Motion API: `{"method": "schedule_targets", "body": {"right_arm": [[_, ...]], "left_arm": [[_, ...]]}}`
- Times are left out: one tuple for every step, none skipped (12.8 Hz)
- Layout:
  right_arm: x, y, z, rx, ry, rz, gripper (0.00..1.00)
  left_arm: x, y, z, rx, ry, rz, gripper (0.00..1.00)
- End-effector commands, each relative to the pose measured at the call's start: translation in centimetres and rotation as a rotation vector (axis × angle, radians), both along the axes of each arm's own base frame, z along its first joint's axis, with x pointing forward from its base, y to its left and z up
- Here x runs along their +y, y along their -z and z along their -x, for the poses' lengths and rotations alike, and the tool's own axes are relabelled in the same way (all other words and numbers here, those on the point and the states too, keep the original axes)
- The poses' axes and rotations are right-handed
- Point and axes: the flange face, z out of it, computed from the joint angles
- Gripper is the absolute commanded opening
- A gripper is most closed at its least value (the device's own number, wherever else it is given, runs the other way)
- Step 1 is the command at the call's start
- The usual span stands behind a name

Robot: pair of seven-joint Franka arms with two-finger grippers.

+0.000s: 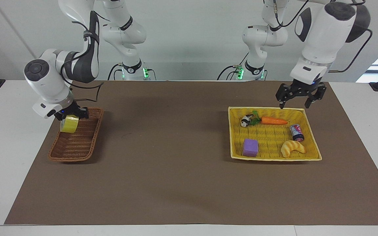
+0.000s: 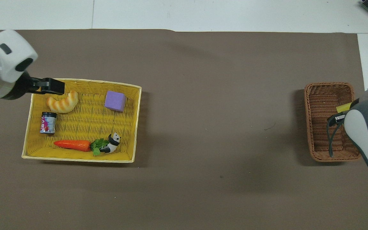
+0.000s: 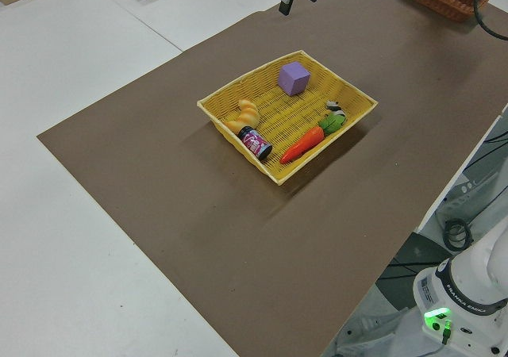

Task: Move tape to another basket
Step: 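Lower the tape into the wicker basket and open the right gripper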

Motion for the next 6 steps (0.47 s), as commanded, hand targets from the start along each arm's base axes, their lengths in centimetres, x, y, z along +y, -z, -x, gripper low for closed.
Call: {"method": "schedule_targets", "body": {"right_arm": [[-0.4,1.6,-0.7,-0.015,-0.035,0.026,0.00],[-0.4,2.3,-1.0,-0.021,-0.035,0.027,0.00],[-0.4,2.4,-1.0,-0.020,-0.034,0.025,0.00],[-0.3,2.7,-1.0,-0.014,-0.037,0.026,0.00],[-0.4,3.6,-1.1,-0.001,-0.039,0.024,0.00],[-0.6,3.9,-0.9,0.004,-0.040,0.024,0.00]], "left_arm": [[2.4,-3.5,1.5,0.032,0.008,-0.009,1.00],[3.1,-4.1,1.9,0.028,-0.007,-0.001,1.00],[3.2,-4.0,2.1,0.046,-0.009,-0.001,1.00],[3.0,-4.0,2.8,0.074,-0.009,0.008,1.00],[2.9,-3.9,3.2,0.100,-0.009,0.058,1.00],[2.6,-4.2,3.5,0.102,-0.003,0.067,1.00]]}}
